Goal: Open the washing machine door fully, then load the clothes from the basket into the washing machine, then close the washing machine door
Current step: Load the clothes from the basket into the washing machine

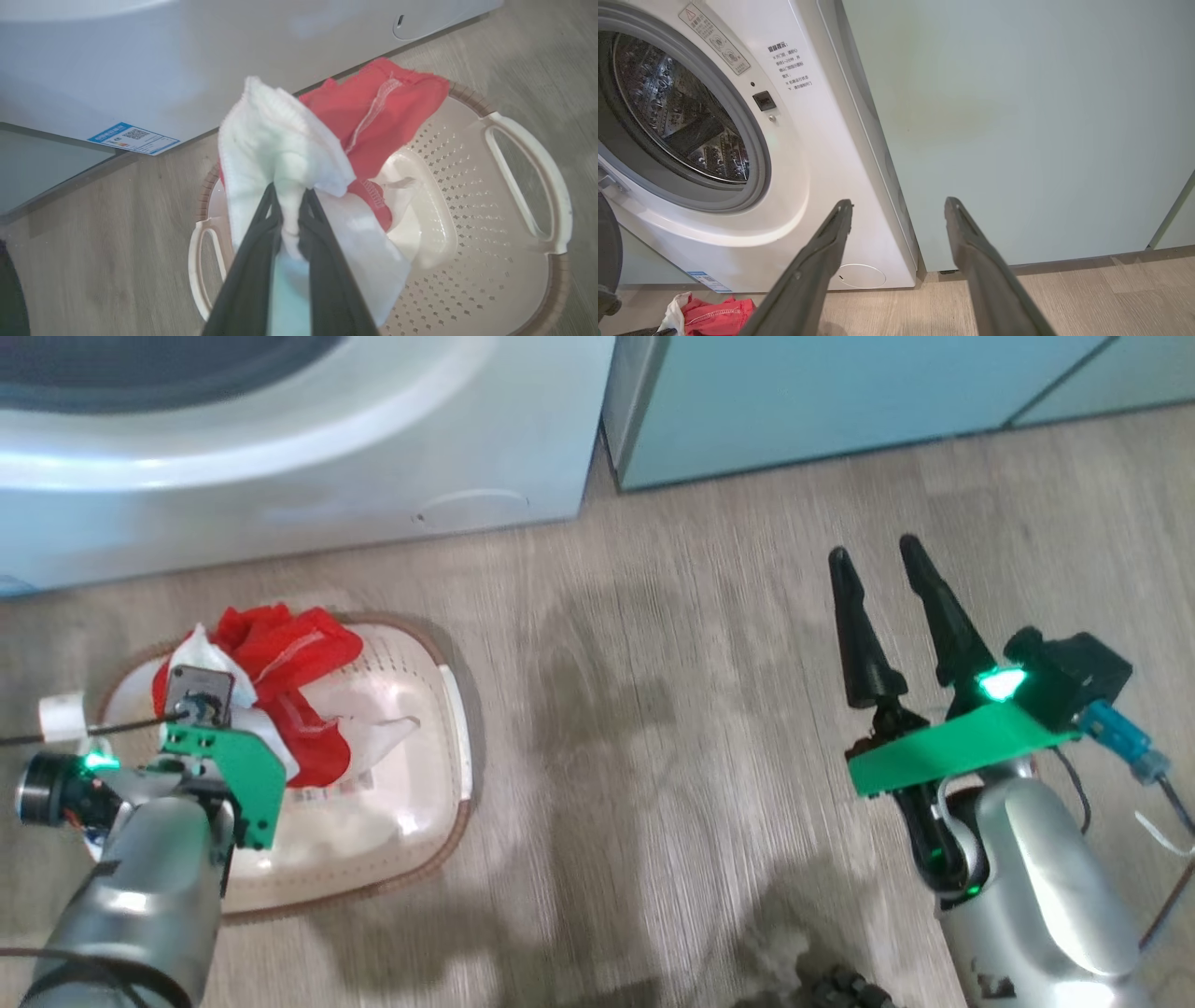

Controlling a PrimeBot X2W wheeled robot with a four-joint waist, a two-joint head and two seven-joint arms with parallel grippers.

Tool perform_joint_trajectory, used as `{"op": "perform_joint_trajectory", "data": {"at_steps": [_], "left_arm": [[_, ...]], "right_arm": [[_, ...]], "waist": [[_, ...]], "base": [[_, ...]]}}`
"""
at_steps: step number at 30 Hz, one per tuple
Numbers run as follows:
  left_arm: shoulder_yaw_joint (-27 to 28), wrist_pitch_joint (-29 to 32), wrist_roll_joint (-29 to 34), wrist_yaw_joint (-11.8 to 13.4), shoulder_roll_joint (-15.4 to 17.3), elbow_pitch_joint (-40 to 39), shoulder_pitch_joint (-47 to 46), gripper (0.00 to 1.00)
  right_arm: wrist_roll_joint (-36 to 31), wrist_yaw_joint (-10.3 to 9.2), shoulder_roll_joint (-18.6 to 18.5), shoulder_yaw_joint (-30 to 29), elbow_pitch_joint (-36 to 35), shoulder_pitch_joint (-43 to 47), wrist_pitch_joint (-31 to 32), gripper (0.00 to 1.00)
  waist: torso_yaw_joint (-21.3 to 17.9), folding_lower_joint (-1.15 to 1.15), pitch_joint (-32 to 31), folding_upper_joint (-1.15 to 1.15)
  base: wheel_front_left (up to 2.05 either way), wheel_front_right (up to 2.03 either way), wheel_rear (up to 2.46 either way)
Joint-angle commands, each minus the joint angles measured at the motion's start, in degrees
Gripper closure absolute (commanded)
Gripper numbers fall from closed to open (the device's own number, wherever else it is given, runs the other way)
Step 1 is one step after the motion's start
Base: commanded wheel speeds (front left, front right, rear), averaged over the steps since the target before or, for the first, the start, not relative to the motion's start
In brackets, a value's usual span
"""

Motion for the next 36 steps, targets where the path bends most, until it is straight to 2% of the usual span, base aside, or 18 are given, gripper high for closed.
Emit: {"op": "perform_joint_trajectory", "data": {"at_steps": [1, 11, 12, 13, 14, 20, 29, 36], "left_arm": [[1.0, -1.0, -0.5, 0.6, 1.7, -1.9, 0.8, 1.00], [0.8, -1.2, 0.3, 2.6, 3.2, -25.5, 10.2, 1.00], [0.8, -1.2, 0.3, 2.6, 3.2, -25.5, 10.2, 1.00], [1.1, -1.2, 0.4, 3.0, 3.5, -30.1, 11.9, 1.00], [1.1, -1.2, 0.4, 3.0, 3.5, -30.1, 11.9, 1.00], [2.7, -1.2, 0.0, 4.0, 3.8, -42.5, 16.3, 1.00], [7.3, -1.2, -1.0, 4.2, 1.9, -58.8, 22.9, 1.00], [9.0, -1.2, 0.1, 3.9, -0.7, -67.5, 27.7, 1.00]], "right_arm": [[-0.3, 0.00, -0.1, 0.8, -1.3, 1.2, -0.5, 0.00], [-0.6, 0.00, -0.1, -0.4, -0.5, 4.4, -0.5, 0.00], [-0.6, 0.00, -0.1, -0.4, -0.5, 4.4, -0.5, 0.00], [-0.6, 0.00, -0.1, -0.4, -0.4, 4.9, -0.5, 0.00], [-0.6, 0.00, -0.1, -0.4, -0.4, 4.9, -0.5, 0.00], [-0.8, 0.00, -0.1, -0.6, -0.1, 6.3, -0.5, 0.00], [-1.2, 0.00, -0.1, -0.8, 0.3, 7.5, -0.5, 0.00], [-1.4, 0.00, -0.1, -1.4, 0.4, 8.6, -0.5, 0.00]], "waist": [[0.9, 0.00, -2.7, -0.01], [2.7, 0.00, -10.2, -0.01], [2.7, 0.00, -10.2, -0.01], [3.0, 0.00, -11.2, -0.01], [3.0, 0.00, -11.2, -0.01], [3.6, 0.00, -14.2, -0.01], [3.9, 0.00, -17.8, -0.01], [4.1, 0.00, -20.1, -0.01]], "base": [[0.00, 0.00, 0.00], [0.00, 0.00, 0.00], [0.00, 0.00, 0.00], [0.00, 0.00, 0.00], [0.00, 0.00, 0.00], [0.00, 0.00, 0.00], [0.00, 0.00, 0.00], [0.00, 0.00, 0.00]]}}
